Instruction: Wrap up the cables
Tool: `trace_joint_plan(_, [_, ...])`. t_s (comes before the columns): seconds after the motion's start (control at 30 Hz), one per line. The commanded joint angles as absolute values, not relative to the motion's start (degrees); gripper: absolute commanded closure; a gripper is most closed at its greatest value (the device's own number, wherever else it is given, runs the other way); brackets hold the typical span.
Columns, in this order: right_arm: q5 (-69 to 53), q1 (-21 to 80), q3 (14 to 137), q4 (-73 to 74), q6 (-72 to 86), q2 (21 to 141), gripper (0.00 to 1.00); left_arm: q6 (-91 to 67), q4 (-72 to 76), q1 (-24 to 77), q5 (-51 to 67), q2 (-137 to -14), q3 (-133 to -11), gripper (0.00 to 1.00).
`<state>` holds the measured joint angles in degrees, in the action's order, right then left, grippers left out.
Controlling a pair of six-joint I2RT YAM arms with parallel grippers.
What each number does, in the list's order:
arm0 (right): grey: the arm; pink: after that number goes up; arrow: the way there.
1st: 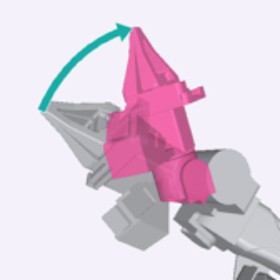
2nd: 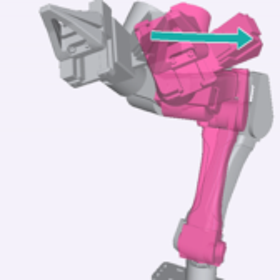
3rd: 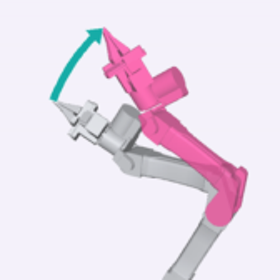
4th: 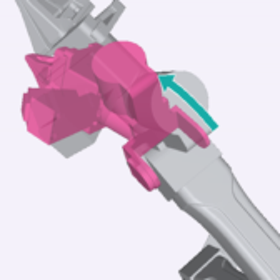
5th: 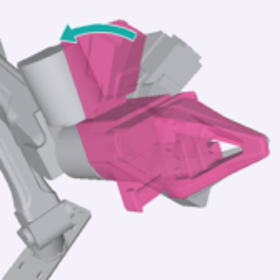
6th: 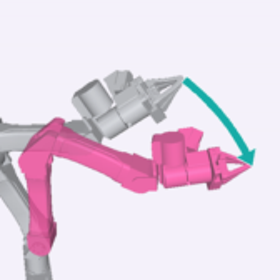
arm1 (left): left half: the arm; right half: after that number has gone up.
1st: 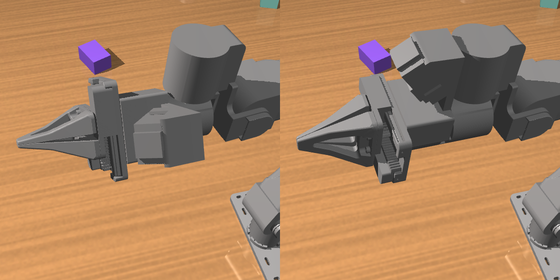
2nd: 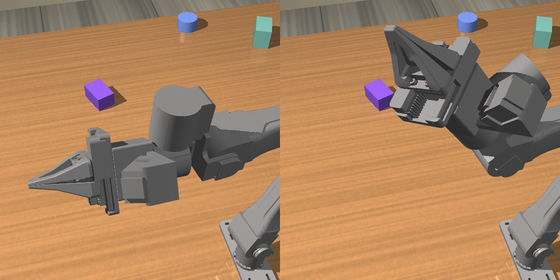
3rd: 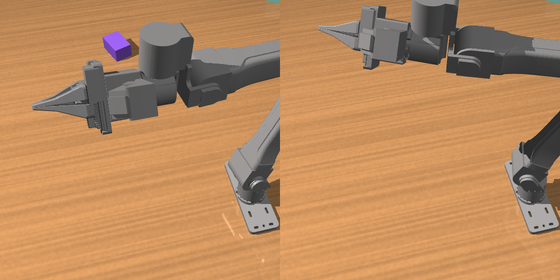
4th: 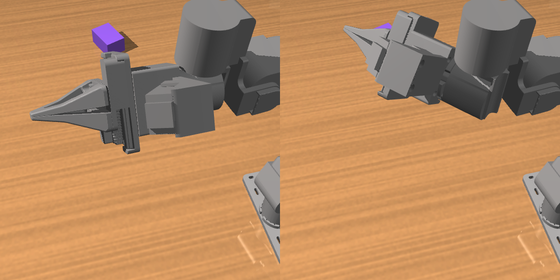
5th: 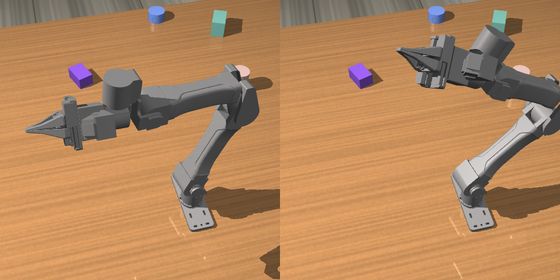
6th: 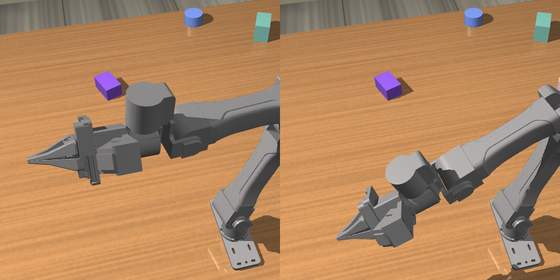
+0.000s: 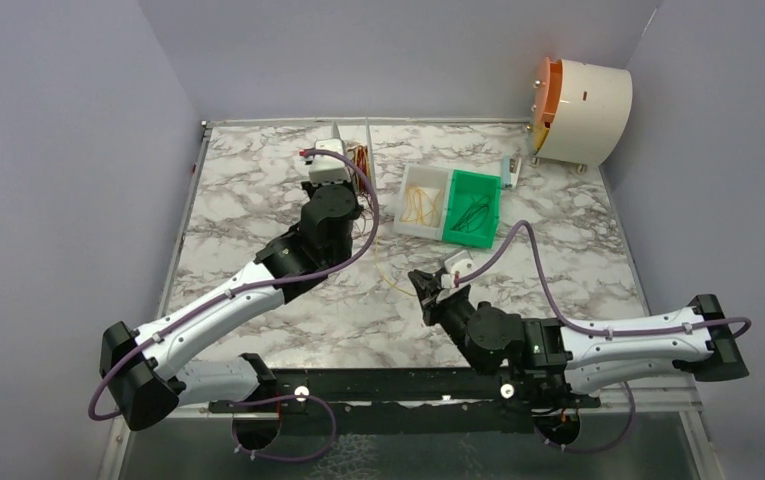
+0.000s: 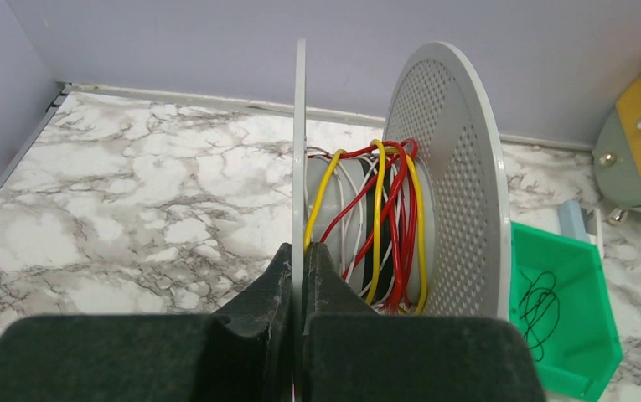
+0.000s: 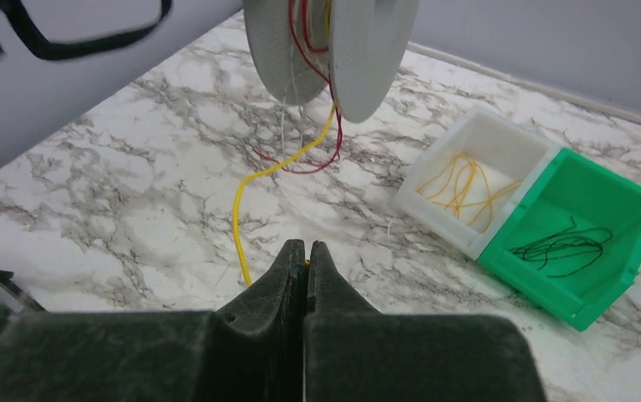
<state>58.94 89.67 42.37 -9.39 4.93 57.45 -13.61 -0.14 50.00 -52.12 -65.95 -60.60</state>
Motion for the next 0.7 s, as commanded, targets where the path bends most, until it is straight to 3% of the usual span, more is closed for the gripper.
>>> trace_joint_plan(0.0, [56.1, 90.1, 48.6, -12.6, -3.7, 56.6, 0.99, -12.3, 0.5, 50.1, -52.6, -67.4, -60.1, 1.00])
trace_joint_plan(0.27, [54.1, 90.2, 63.2, -12.2, -13.6, 60.0, 0.99, -13.6, -1.2, 50.2, -50.2, -67.3, -55.6, 1.00])
trace_joint_plan(0.53, [55.0, 89.6, 69.0, -25.0, -28.3, 64.6, 0.99, -12.1, -1.4, 51.7, -45.3, -65.5, -51.3, 1.00])
trace_joint_plan(0.67, [52.6, 86.0, 72.0, -24.5, -29.0, 67.1, 0.99, -10.2, -1.7, 53.2, -42.3, -64.2, -49.7, 1.00])
